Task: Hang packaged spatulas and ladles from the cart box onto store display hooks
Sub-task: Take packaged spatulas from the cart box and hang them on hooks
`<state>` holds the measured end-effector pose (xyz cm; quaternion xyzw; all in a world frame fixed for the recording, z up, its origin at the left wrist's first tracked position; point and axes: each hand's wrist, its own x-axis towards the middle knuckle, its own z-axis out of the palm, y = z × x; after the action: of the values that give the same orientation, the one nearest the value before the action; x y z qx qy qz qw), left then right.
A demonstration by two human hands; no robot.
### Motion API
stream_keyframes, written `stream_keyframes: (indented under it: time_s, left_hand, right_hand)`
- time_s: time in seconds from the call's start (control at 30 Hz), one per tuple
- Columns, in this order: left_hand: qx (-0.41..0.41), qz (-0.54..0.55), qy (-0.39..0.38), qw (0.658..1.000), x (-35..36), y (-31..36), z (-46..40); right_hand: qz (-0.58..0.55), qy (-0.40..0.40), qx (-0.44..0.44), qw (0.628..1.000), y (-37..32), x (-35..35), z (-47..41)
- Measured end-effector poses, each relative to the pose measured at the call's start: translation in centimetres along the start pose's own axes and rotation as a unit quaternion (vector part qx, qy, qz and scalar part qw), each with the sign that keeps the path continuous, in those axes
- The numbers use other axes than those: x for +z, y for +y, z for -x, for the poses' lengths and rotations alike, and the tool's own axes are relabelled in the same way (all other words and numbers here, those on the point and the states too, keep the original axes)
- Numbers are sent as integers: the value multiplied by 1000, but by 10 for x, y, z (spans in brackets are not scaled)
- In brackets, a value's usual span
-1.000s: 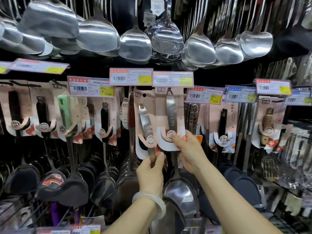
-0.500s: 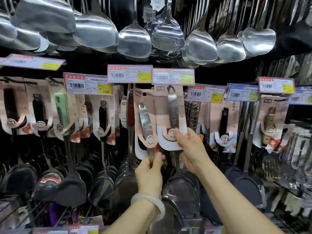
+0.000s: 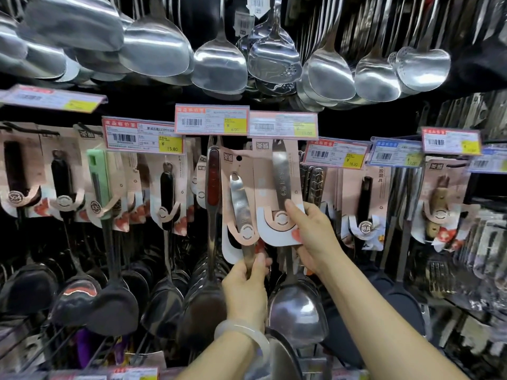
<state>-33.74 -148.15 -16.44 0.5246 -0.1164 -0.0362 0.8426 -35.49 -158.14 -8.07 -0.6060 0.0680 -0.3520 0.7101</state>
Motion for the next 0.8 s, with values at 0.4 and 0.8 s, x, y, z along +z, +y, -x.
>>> stream_keyframes:
  time_s: [0.4,0.8]
  left_hand:
    - [4,-33,0,999,-14,4,1]
    - [19,-85,-38,995,-50,1,13]
  right_hand:
    - [60,47,14,997,15,13,-33]
    - [222,82,43,971,41,47,-82]
